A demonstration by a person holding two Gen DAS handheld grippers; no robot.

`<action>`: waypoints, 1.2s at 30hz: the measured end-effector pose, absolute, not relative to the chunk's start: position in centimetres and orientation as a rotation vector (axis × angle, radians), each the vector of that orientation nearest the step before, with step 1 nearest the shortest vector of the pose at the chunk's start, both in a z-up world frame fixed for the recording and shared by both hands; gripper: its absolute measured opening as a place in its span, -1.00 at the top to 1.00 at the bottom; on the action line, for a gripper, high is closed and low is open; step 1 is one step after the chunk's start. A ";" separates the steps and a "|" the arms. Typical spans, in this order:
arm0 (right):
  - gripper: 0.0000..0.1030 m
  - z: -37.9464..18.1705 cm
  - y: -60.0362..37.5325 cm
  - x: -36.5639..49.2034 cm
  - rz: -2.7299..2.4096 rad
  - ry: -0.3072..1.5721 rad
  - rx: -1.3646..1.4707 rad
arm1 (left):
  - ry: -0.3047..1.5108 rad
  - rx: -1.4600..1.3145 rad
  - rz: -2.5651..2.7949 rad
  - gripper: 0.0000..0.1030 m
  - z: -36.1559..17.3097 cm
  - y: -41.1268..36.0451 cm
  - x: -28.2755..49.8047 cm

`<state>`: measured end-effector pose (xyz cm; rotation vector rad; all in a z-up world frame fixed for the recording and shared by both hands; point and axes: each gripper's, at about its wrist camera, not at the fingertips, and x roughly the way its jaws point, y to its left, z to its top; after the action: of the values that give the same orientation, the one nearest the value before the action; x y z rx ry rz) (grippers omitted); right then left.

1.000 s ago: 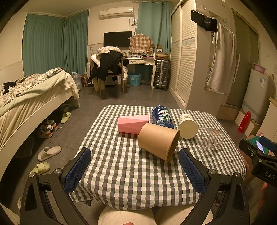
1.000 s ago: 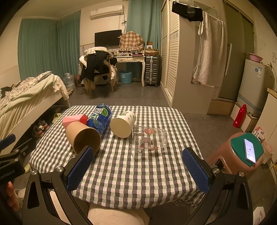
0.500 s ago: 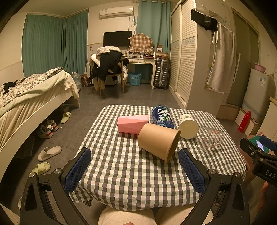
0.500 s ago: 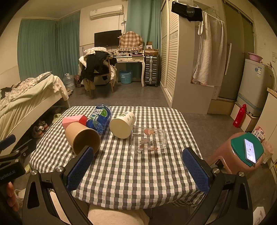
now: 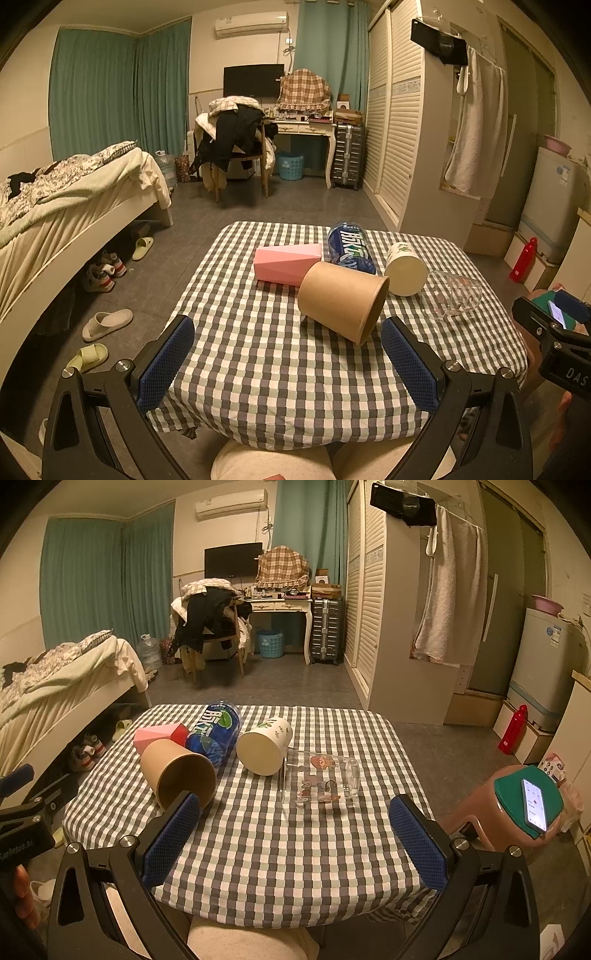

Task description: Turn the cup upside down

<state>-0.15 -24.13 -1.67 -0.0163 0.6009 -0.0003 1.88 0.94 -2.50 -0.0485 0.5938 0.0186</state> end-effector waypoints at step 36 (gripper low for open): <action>-0.99 -6.9 -0.5 23.7 0.646 0.985 -0.714 | 0.740 -0.163 0.281 -1.00 -8.0 14.1 12.4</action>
<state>23.66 -0.51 -6.94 -0.7143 0.9850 0.6459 12.36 14.14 -7.97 -0.1634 0.7399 0.2808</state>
